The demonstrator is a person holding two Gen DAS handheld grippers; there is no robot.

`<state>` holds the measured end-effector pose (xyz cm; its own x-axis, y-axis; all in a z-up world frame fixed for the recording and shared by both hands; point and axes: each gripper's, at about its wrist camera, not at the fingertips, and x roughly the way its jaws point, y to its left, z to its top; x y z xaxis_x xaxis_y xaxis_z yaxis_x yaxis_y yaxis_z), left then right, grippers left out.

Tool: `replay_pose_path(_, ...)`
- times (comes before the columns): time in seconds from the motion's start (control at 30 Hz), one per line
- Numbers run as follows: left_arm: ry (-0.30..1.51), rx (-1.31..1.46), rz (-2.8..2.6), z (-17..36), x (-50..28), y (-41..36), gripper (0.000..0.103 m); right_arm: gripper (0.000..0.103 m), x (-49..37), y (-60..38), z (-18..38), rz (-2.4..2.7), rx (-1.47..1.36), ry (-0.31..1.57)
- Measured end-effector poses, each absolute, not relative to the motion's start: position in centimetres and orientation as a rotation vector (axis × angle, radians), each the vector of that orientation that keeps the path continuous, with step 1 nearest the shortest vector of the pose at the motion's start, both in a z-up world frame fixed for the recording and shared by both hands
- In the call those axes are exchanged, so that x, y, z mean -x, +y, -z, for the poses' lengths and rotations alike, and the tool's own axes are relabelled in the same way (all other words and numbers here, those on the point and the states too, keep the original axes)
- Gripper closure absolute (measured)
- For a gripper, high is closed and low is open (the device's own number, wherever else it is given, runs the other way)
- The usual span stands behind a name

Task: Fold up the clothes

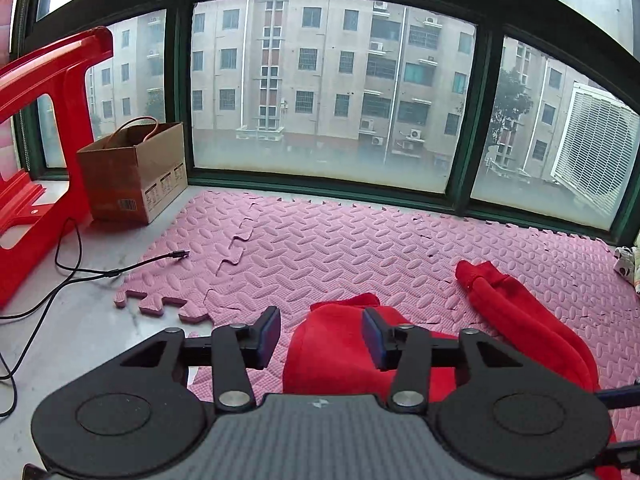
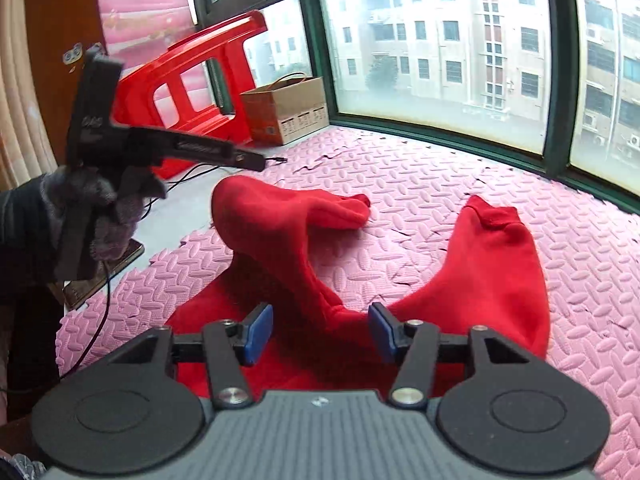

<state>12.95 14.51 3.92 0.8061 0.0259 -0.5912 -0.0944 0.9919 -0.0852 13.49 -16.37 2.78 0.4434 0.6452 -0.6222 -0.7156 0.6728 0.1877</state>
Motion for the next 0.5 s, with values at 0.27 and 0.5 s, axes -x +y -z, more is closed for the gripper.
replay_pose_path(0.27, 0.773, 0.031, 0.091, -1.8, -6.3, 10.7, 0.054, 0.049, -15.2, -21.9, -1.7, -0.683, -0.049, 0.819)
replay_pose_path(0.5, 0.793, 0.082, 0.076, -2.4, -2.2, 11.3, 0.046, 0.048, -9.2, -21.6, -2.0, -0.784, 0.106, 0.869)
